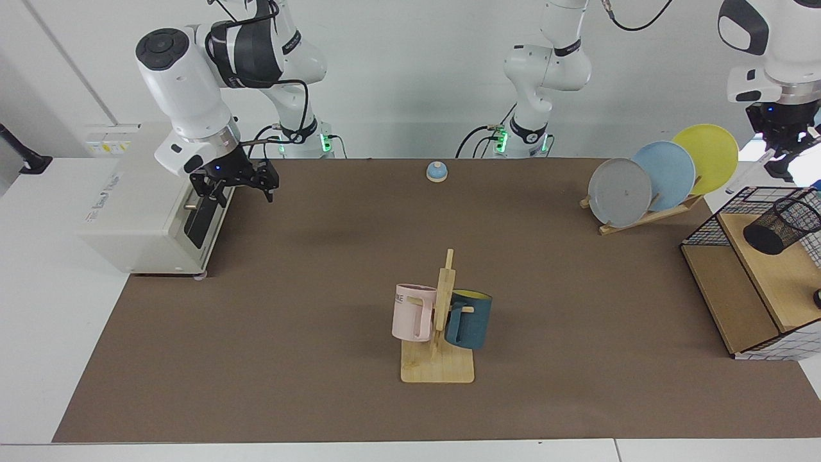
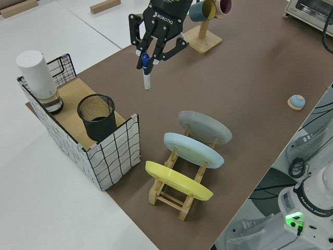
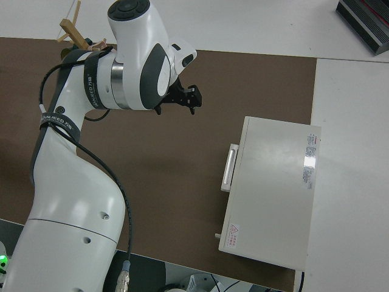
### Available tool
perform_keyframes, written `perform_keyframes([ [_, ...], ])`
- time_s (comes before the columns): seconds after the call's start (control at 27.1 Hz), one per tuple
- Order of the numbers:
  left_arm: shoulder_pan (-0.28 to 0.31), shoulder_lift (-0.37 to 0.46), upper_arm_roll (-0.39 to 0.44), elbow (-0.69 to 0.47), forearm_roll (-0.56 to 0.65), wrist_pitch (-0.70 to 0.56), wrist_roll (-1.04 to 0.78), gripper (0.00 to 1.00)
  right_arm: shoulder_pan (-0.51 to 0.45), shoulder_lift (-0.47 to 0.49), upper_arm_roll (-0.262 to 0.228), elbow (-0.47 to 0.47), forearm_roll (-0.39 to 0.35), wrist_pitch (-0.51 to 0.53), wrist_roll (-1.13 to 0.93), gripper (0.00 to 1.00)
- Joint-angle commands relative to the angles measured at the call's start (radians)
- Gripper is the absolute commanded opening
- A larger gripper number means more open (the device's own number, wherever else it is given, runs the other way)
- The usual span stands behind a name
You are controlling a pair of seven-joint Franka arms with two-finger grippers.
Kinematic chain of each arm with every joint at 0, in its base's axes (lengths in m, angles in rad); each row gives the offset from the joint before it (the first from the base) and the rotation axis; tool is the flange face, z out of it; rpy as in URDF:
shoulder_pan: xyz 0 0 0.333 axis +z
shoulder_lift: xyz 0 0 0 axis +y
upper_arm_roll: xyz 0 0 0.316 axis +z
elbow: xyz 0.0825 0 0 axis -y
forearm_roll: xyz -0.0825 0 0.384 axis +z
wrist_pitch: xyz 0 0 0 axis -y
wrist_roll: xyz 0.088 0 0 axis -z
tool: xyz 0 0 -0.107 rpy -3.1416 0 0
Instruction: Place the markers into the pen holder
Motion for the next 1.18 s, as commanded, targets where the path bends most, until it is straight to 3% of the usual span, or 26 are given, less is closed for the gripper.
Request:
perform_keyframes([
  [0.0,0.008,0.077,0.024,0.087,0.087,0.048,0.071,0.0,-0.011,0.004,0.013,0.084,-0.002,-0.086,-0.021,1.0],
  [0.15,0.016,0.085,0.047,0.088,0.121,0.102,0.1,0.0,-0.011,-0.001,0.012,0.084,0.033,-0.091,-0.018,1.0],
  [0.52,0.045,0.151,0.077,0.096,0.135,0.228,0.281,0.0,-0.012,-0.006,0.004,0.095,0.027,-0.13,0.062,1.0],
  [0.92,0.047,0.16,0.078,0.091,0.144,0.233,0.329,0.0,-0.055,-0.055,-0.007,0.076,0.016,-0.14,0.065,1.0],
  [1.15,0.058,0.217,0.08,0.09,0.135,0.249,0.324,0.0,-0.055,-0.049,-0.007,0.079,0.0,-0.123,0.054,1.0],
])
